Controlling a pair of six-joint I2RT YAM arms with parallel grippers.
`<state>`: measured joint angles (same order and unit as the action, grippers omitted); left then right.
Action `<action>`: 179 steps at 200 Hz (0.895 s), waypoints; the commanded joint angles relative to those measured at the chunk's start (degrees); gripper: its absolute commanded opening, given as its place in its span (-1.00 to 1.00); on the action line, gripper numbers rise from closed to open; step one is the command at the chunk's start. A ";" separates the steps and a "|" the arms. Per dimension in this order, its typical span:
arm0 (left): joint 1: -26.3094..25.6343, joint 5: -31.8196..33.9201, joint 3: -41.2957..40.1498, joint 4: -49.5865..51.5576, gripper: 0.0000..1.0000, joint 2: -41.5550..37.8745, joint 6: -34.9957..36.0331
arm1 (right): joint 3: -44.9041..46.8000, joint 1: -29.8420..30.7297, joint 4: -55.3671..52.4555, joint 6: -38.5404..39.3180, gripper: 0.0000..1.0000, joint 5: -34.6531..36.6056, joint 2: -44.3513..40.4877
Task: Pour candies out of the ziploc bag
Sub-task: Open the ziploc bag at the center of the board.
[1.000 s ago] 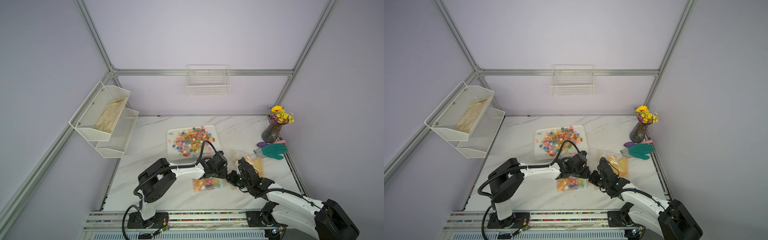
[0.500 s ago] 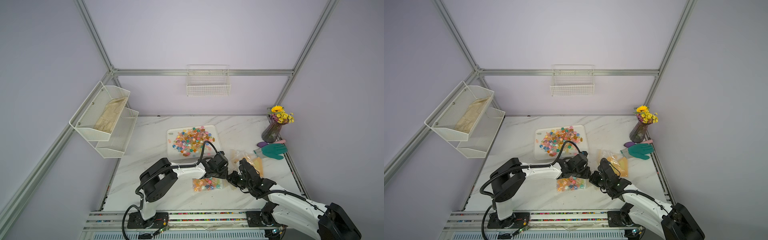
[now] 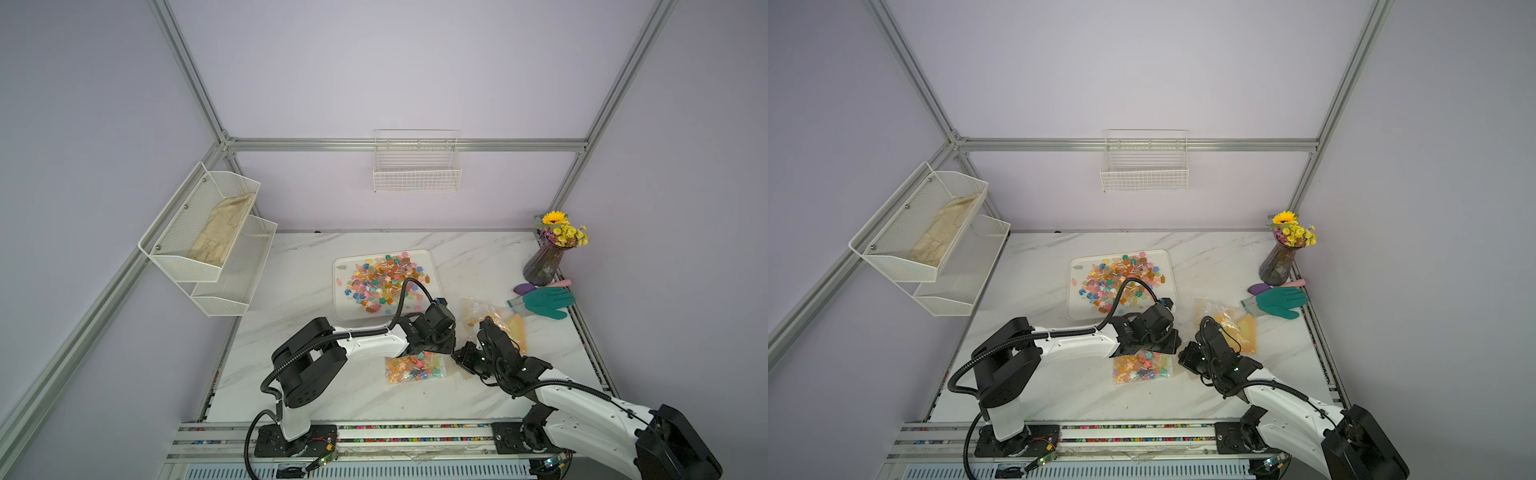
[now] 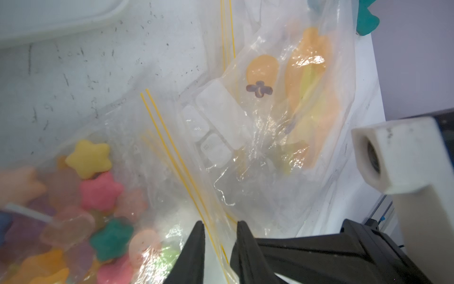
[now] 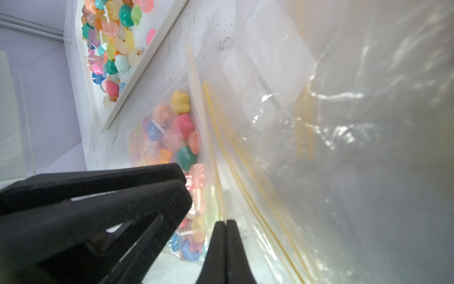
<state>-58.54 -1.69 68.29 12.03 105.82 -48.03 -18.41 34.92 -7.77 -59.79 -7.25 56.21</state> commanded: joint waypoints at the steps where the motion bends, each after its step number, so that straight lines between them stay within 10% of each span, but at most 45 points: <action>1: 0.28 -0.29 -2.20 -0.21 -0.50 -1.34 -0.57 | -0.66 0.14 -0.61 -0.78 -1.00 1.12 0.44; 179: 0.54 -3.67 -1.45 0.35 -0.27 0.62 -0.22 | 0.53 0.15 1.84 -0.61 -1.00 -0.59 -3.12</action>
<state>-58.24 -4.45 67.70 13.50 107.46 -48.69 -18.41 34.94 -7.73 -59.77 -7.42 55.55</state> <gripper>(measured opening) 0.368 0.041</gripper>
